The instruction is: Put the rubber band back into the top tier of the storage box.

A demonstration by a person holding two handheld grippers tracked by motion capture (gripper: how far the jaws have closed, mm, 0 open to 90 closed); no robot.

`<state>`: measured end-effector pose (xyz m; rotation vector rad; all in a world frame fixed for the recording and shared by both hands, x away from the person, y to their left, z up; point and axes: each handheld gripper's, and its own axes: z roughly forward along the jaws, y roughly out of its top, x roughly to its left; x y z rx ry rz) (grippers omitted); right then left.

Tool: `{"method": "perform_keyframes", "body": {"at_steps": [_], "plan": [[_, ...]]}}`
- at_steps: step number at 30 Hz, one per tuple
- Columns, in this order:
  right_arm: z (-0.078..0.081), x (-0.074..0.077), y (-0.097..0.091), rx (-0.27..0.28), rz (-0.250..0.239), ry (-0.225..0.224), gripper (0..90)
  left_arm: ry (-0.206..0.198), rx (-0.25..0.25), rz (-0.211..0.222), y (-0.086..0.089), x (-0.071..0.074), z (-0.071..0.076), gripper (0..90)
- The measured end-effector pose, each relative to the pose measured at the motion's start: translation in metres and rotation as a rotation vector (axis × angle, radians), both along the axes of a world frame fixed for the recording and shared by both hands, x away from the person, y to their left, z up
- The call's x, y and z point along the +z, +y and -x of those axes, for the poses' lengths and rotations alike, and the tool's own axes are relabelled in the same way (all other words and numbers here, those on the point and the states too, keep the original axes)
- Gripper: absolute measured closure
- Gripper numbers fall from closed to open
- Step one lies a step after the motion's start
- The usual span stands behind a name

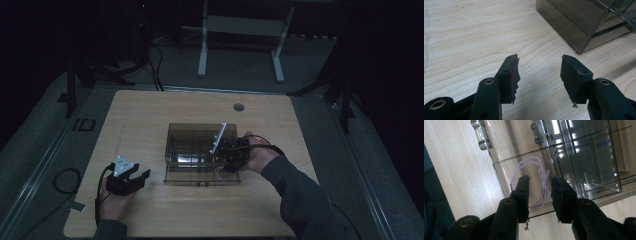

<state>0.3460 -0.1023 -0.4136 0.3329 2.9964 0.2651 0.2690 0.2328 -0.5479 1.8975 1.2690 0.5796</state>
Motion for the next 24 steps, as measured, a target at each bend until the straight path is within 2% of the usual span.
{"method": "perform_keyframes", "body": {"at_steps": [5, 12, 18, 24], "plan": [[0.001, 0.004, -0.005, -0.014, -0.022, -0.012, 62.4, -0.001, 0.001, 0.001, 0.000, 0.000, 0.000, 49.2], [0.003, 0.007, -0.009, -0.031, -0.038, -0.035, 62.2, -0.002, 0.000, 0.003, 0.000, 0.000, 0.000, 49.2], [0.006, 0.012, -0.011, -0.036, -0.070, -0.074, 65.7, -0.002, -0.001, 0.004, 0.000, 0.001, 0.000, 49.1], [0.008, 0.010, -0.016, -0.047, -0.080, -0.077, 67.8, -0.001, -0.002, 0.003, 0.000, 0.000, 0.000, 49.1]]}}
